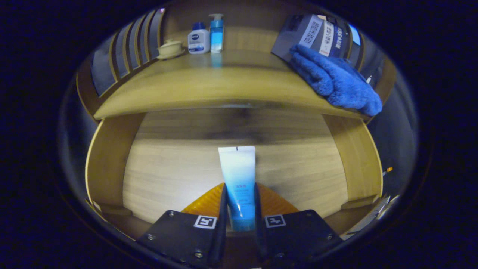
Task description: Pull open the drawer, take out the items inside it, and place them on the countertop above the cabinet.
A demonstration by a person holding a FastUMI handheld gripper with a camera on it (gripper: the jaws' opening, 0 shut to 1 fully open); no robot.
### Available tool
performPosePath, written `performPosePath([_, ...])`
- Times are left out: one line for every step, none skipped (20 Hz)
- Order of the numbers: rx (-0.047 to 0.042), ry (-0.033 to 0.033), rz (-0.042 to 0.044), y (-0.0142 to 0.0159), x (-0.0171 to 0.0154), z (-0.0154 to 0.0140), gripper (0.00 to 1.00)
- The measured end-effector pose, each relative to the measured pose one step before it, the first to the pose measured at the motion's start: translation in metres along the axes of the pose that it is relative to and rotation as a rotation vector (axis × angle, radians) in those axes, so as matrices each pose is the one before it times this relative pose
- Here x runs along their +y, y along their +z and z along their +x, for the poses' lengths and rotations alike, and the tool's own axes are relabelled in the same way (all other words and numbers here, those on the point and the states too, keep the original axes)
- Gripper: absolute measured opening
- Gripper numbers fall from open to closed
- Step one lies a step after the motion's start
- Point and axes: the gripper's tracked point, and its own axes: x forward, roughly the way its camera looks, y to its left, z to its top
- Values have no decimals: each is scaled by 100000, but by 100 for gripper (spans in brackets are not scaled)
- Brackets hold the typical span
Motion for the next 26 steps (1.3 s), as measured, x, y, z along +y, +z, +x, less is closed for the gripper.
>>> performPosePath([-814, -1996, -454, 135, -419, -817, 32])
performPosePath([-527, -1843, -290, 80, -392, -785, 32])
performPosePath([-673, -1498, -125, 88, -422, -658, 32])
performPosePath([-1248, -1151, 127, 67, -377, -697, 32])
performPosePath([-1462, -782, 835, 295, -245, -648, 32])
performPosePath([-1696, -604, 790, 295, -265, -551, 32])
performPosePath([-1253, -676, 458, 358, -206, -487, 32])
performPosePath([-1469, -591, -168, 319, -209, -512, 32])
performPosePath([-1378, -774, 300, 489, -206, -477, 32])
performPosePath([-1436, -71, 273, 520, -22, -379, 32])
performPosePath([-1628, 181, 237, 756, 123, -193, 32])
performPosePath([-1262, 306, 212, 838, 174, -70, 32])
performPosePath([-1039, 653, -435, 824, 319, 64, 32])
performPosePath([-1169, 775, -542, 1101, 384, 170, 32])
performPosePath([-1513, 762, 63, 1226, 304, 272, 32])
performPosePath([-1559, 1475, 1035, 1097, 467, 426, 32])
performPosePath([-1671, 1958, 1276, 1110, 583, 651, 32])
performPosePath([-879, 1844, 690, 953, 492, 690, 32])
performPosePath([-259, 703, 28, 724, 197, 778, 32])
performPosePath([250, 334, -204, 525, 67, 643, 32])
performPosePath([856, -2, 190, 361, -59, 820, 32])
performPosePath([184, 387, 547, 368, 74, 777, 32])
performPosePath([367, 952, 1061, 411, 200, 773, 32])
performPosePath([425, 970, 473, 155, 167, 890, 32])
performPosePath([705, 660, -67, 224, 42, 676, 32])
performPosePath([758, 327, -514, 188, -20, 737, 32])
